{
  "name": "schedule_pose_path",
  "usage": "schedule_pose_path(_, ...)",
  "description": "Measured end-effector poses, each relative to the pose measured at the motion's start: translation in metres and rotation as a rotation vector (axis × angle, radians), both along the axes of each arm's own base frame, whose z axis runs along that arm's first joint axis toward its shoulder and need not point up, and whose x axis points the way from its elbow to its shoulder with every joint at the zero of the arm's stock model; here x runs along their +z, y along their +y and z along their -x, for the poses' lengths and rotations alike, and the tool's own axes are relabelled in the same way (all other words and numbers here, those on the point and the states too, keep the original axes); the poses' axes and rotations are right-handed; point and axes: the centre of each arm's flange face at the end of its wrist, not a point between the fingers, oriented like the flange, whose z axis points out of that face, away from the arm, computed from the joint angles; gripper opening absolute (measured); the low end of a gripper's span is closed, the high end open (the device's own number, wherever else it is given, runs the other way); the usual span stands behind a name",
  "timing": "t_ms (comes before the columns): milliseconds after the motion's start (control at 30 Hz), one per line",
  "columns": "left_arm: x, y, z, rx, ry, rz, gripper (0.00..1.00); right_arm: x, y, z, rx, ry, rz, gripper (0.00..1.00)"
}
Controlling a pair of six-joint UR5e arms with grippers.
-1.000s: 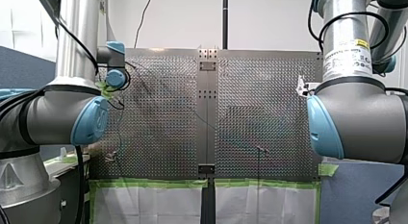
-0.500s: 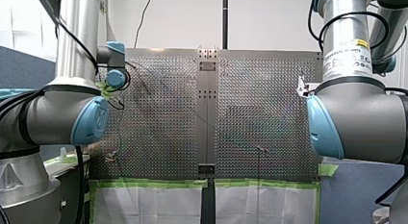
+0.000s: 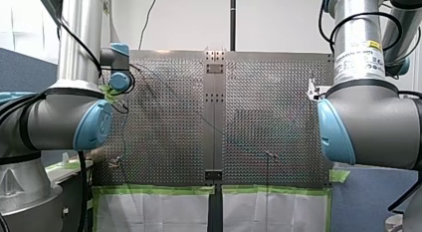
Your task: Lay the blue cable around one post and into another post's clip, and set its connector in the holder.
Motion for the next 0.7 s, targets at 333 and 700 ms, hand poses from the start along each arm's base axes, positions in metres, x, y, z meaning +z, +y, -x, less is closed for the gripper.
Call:
schedule_pose_path(333, -0.0002, -0.0002, 0.0001, 0.0, 0.0, 0.0, 1.0, 0.0, 0.0, 0.0, 0.0, 0.0, 0.0, 1.0)
schedule_pose_path(700, -0.0018, -0.0016, 0.0015, 0.0, 0.015, -0.001, 1.0, 0.0, 0.0, 0.0, 0.0, 0.0, 0.0, 1.0)
